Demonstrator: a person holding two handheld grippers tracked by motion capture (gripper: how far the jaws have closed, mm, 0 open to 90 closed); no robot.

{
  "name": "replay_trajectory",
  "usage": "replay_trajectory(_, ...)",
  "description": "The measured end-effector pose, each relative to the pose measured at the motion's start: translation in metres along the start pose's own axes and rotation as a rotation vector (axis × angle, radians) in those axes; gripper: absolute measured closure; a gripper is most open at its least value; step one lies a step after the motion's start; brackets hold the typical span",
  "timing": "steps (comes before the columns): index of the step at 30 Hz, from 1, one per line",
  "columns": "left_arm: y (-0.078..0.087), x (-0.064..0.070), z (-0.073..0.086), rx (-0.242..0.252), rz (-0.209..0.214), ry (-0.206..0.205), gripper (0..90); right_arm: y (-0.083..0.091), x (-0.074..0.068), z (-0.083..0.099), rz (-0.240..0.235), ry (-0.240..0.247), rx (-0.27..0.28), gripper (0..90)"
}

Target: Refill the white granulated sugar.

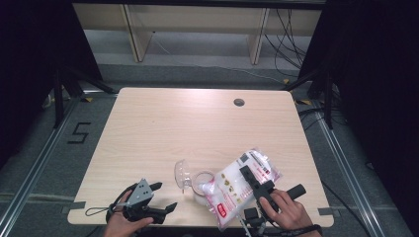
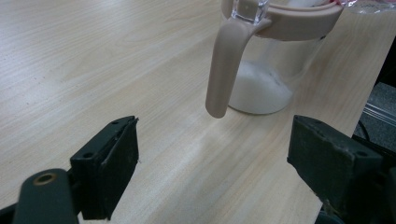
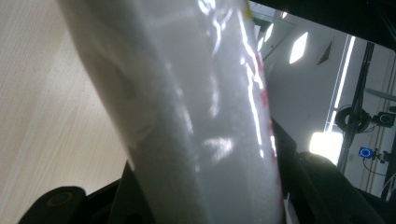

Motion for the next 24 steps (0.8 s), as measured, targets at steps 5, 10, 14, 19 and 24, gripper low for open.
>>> replay_trajectory(5, 0.0001, -0.0001, -0.0001, 0.001, 0.0, 0.0, 16.0, 0.0004, -0.0014, 0.0011, -0.004, -0.019, -0.005, 60.1)
replay_trajectory(10, -0.0001, 0.0007, 0.0008, -0.006, -0.004, 0.018, 16.0, 0.0, -0.0019, 0.0033, -0.005, -0.017, -0.011, 60.2)
replay_trajectory(14, -0.0001, 0.0009, 0.0008, -0.006, -0.003, 0.021, 16.0, -0.0005, -0.0026, 0.0047, -0.004, -0.023, -0.01, 60.2)
replay_trajectory(19, -0.0003, 0.0017, 0.0006, -0.001, 0.0, 0.028, 16.0, -0.0013, -0.002, 0.005, 0.002, -0.023, 0.001, 60.2)
replay_trajectory(24, -0.0002, 0.0006, 0.0003, 0.001, 0.0, 0.014, 16.0, -0.0006, -0.0025, 0.0068, -0.007, -0.023, -0.013, 60.3)
Point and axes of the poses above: each handheld gripper's, and its own axes: y roughly backward along the jaws, z roughly out of its underside, x roughly to its right, the point moved 4 cm from there along -y, roughly forward along the jaws, and after that the axes turned 6 degrees about -z, right-handed, at the moved point
